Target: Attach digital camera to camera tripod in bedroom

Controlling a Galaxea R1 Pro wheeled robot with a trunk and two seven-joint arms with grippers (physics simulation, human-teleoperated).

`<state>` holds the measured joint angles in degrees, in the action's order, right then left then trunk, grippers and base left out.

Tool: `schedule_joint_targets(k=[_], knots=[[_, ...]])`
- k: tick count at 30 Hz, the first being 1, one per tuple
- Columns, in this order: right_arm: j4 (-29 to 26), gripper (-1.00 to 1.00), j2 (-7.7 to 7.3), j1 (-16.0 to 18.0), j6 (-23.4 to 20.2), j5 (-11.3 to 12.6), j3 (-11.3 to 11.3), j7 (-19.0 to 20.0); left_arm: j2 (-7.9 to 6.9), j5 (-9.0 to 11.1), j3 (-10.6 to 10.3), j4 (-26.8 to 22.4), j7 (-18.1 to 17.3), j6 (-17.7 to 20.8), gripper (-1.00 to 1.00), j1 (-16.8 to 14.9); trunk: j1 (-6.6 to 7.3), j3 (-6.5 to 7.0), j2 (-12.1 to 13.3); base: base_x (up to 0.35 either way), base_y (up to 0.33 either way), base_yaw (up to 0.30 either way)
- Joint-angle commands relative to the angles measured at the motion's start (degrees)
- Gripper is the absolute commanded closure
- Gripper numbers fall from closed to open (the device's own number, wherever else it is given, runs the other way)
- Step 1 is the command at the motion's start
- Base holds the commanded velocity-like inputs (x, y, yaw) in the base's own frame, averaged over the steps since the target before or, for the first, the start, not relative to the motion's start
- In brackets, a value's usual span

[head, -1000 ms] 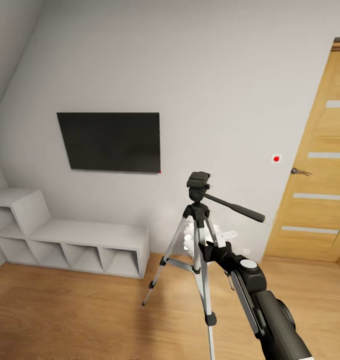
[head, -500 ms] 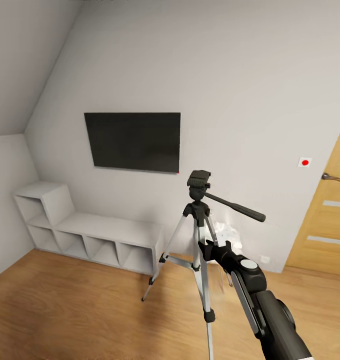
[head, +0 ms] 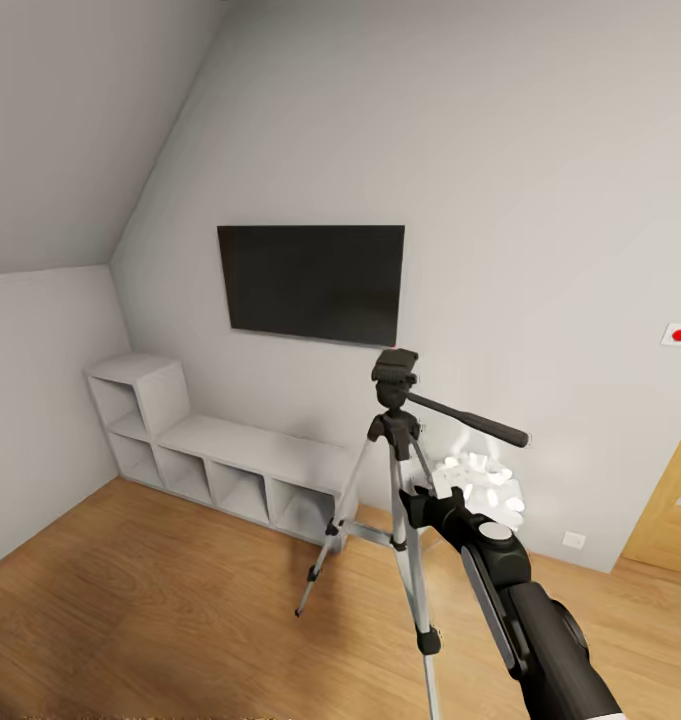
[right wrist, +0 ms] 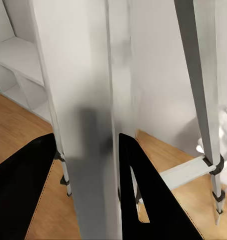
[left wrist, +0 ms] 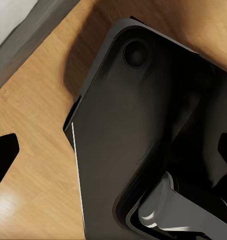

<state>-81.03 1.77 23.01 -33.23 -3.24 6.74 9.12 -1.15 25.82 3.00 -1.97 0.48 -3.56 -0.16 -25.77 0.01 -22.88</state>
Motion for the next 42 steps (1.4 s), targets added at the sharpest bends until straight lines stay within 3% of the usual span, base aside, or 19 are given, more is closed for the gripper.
schedule_joint_targets(k=[1,36,42], knots=[[-0.07,1.00,0.01,0.02,-0.26,-0.36,-0.06,0.37,0.01,-0.16,0.28,0.03,0.05,-0.13,-1.00,-0.01,-0.02,-0.01,-0.05,0.000,0.000,0.248],[-0.91,1.00,0.47,-0.07,-0.16,-1.15,-0.76,0.29,-0.08,-0.16,0.31,-0.06,0.05,-0.13,-1.00,-0.01,-0.02,-0.02,-0.05,0.000,0.000,0.026],[-1.40,1.00,-0.68,-0.07,-0.02,-1.23,-0.54,0.36,-0.08,-0.16,0.40,-0.06,0.10,-0.13,-1.00,-0.01,-0.02,-0.02,-0.05,-0.094,0.000,0.000]])
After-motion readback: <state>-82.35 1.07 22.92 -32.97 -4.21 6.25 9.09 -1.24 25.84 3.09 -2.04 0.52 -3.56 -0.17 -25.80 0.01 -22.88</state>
